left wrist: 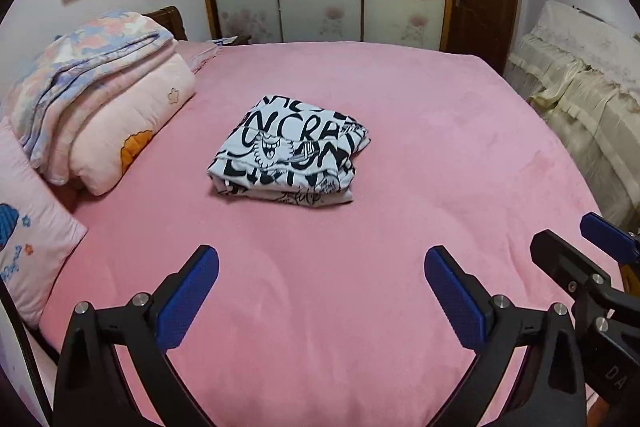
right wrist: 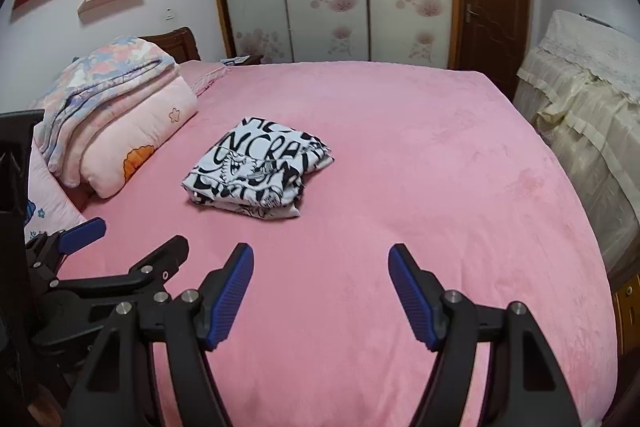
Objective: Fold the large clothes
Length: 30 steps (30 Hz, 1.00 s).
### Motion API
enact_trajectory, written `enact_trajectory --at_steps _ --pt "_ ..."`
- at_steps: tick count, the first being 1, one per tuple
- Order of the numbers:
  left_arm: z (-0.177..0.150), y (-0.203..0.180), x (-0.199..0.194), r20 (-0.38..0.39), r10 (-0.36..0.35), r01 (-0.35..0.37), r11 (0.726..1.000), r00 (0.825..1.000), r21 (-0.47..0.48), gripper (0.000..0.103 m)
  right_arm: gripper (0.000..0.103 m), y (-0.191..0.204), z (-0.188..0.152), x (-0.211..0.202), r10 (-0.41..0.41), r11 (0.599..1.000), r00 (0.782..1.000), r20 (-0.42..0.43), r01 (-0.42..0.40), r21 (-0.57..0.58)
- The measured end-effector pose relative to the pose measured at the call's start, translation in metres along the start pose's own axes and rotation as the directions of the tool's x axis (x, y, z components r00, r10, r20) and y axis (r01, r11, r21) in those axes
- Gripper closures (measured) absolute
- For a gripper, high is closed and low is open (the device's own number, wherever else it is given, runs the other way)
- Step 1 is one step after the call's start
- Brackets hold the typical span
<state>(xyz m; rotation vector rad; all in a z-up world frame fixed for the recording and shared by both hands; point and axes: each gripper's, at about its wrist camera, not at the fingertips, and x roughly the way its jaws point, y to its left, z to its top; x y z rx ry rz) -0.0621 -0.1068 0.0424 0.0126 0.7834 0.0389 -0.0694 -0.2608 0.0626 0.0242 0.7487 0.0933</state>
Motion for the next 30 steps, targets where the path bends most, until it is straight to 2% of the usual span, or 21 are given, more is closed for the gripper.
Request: enact_trajectory --at_steps 4,10,16,30 --pt "-0.020 -0.008 -0.006 -0.027 -0.028 0.028 1.000 0.999 -0.008 0.001 0.033 -0.009 -0.023 -0.012 -0.007 1.000 1.000 0.010 0.006 0.022" --pt "-0.040 -0.026 -0.025 -0.021 -0.067 0.067 0.998 0.998 0.012 0.001 0.033 -0.025 -0.053 -0.039 0.015 0.998 0.998 0.062 -0.019 0.058" --pt "-0.056 -0.044 -0.042 -0.008 -0.041 0.041 0.998 0.999 0.053 0.001 0.033 -0.035 -0.073 -0.053 -0.001 0.998 0.998 0.055 -0.003 0.064" --pt "-0.077 -0.056 -0.037 -0.078 -0.033 0.038 0.998 0.996 0.057 0.001 0.033 -0.043 -0.098 -0.053 -0.014 0.996 1.000 0.016 0.012 0.093"
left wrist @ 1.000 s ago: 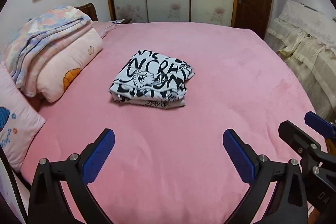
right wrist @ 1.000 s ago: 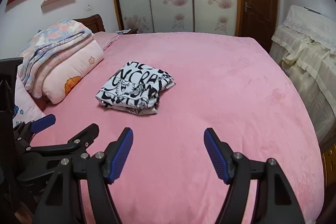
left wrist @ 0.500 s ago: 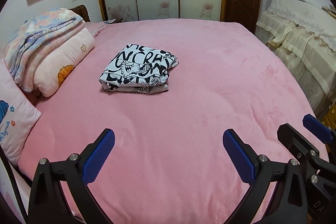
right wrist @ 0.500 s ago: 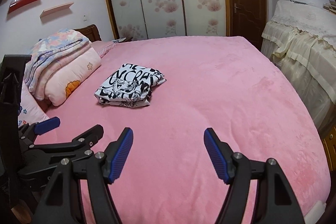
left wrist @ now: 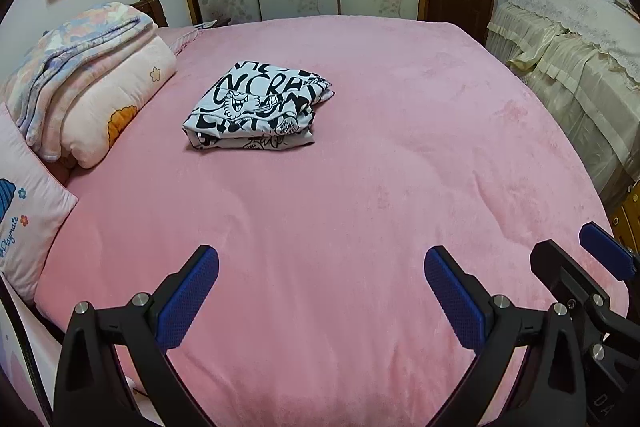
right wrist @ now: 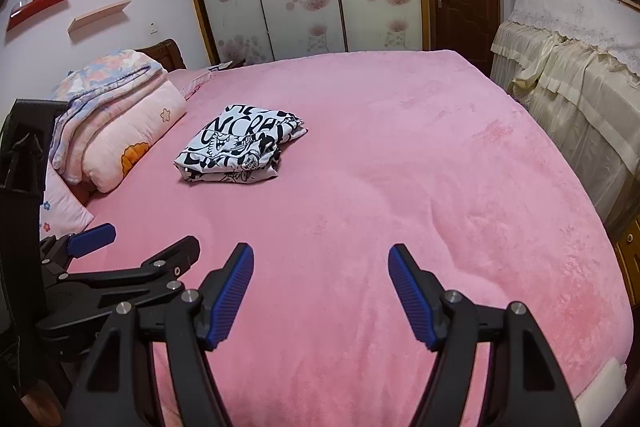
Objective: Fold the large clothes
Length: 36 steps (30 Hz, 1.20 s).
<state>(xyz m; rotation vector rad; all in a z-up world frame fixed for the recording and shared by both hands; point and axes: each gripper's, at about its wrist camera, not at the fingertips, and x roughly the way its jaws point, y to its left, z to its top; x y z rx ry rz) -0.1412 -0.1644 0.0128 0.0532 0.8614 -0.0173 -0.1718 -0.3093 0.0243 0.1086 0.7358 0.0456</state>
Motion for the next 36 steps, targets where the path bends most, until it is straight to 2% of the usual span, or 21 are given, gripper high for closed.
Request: enact_trajectory --at_steps 36 --pt "0.003 -0.016 0.011 -0.023 -0.018 0.019 1.000 1.000 0.020 0.003 0.033 -0.011 -0.005 0.004 -0.005 0.999 1.000 0.001 0.005 0.033"
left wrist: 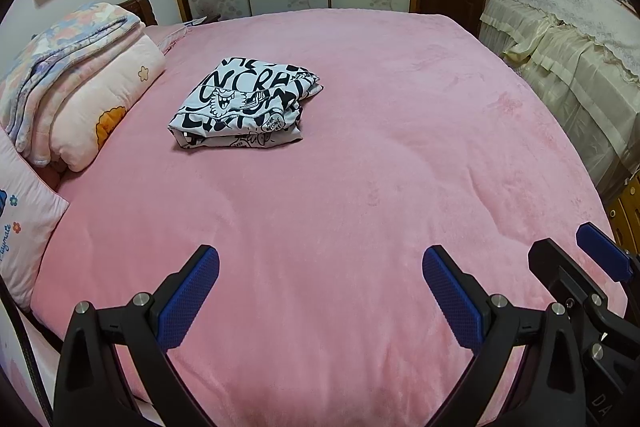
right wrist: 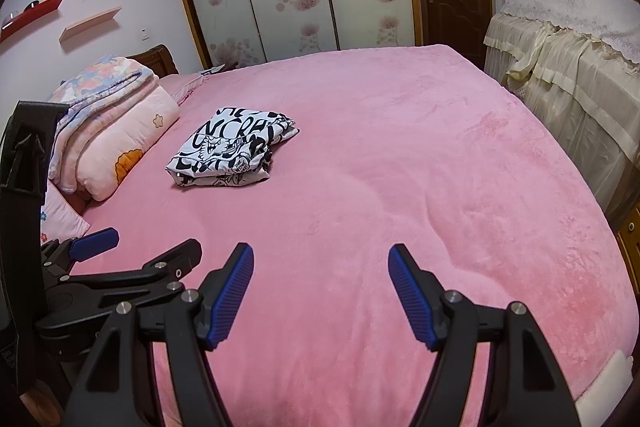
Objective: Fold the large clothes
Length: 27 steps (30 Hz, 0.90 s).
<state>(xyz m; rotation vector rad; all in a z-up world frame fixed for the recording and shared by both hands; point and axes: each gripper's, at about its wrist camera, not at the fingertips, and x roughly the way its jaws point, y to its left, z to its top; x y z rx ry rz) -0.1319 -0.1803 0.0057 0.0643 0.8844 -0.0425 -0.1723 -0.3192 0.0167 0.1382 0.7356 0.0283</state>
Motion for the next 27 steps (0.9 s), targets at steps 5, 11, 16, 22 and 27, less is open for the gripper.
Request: enact_trajectory --at_steps 5,11,16,22,27 --pt "0.0022 -0.0003 0.0027 -0.004 -0.005 0.005 1.000 1.000 -0.002 0.003 0.033 -0.0014 0.0009 0.0017 -0.002 1.000 1.000 0.000 0.002 0.000" --pt "0.0035 0.0018 0.0037 -0.005 -0.009 0.009 1.000 1.000 -0.005 0.003 0.033 -0.0019 0.0013 0.0023 -0.002 1.000 1.000 0.001 0.002 -0.001" --pt "0.0039 0.0023 0.0064 -0.010 -0.009 0.008 1.000 1.000 -0.009 0.003 0.033 -0.0024 0.0015 0.0029 -0.003 1.000 1.000 0.000 0.003 0.000" --pt "0.0035 0.0033 0.0073 -0.013 -0.010 0.010 1.000 1.000 -0.011 0.004 0.033 -0.0031 0.0019 0.0034 -0.004 1.000 1.000 0.000 0.004 0.000" --pt "0.0014 0.0065 0.0091 -0.016 -0.014 0.014 1.000 1.000 -0.015 0.004 0.033 -0.0019 0.0017 0.0029 -0.005 1.000 1.000 0.000 0.005 -0.001"
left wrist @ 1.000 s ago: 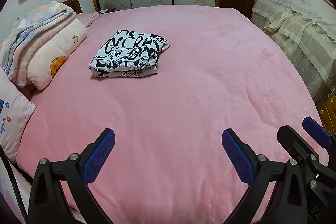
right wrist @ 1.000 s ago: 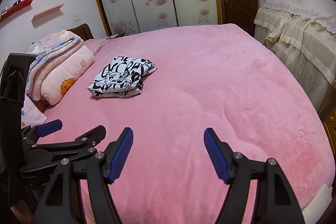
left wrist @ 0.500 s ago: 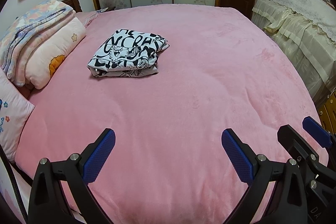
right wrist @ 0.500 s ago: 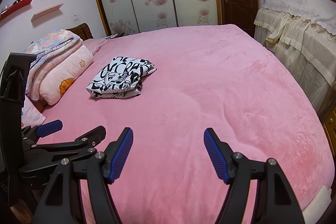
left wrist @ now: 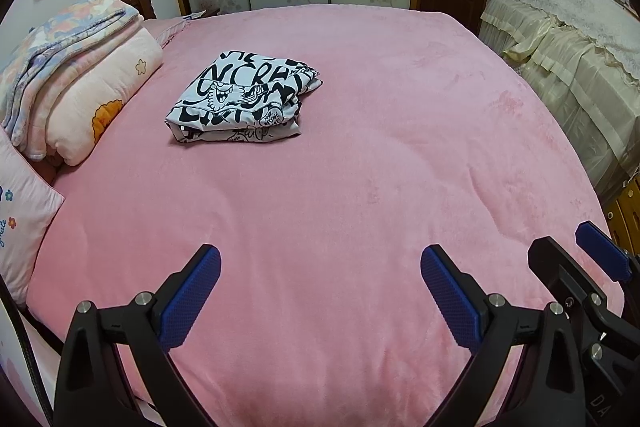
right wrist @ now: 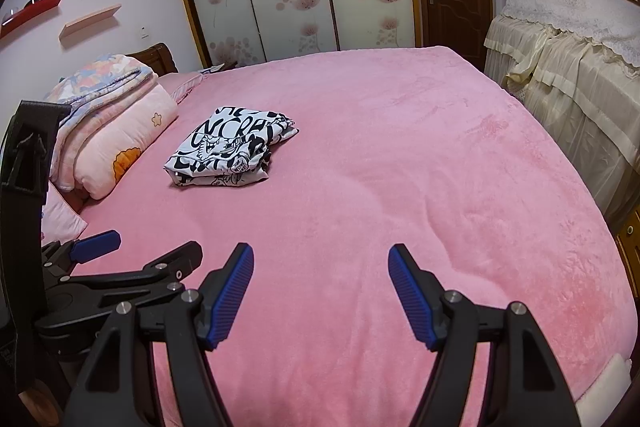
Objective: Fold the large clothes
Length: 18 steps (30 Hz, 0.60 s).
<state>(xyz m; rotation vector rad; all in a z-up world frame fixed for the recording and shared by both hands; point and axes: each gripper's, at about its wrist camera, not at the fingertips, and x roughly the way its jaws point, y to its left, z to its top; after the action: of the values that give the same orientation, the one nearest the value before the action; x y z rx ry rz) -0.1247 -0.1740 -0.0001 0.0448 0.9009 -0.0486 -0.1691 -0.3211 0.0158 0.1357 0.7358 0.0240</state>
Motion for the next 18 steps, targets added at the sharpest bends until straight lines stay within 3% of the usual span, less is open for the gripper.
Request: enact_trajectory --at_steps 18 --pt "-0.0035 0.0023 0.0000 -0.010 -0.006 0.006 1.000 1.000 -0.007 0.005 0.033 -0.0019 -0.0001 0.0023 0.002 1.000 1.000 0.001 -0.002 -0.001"
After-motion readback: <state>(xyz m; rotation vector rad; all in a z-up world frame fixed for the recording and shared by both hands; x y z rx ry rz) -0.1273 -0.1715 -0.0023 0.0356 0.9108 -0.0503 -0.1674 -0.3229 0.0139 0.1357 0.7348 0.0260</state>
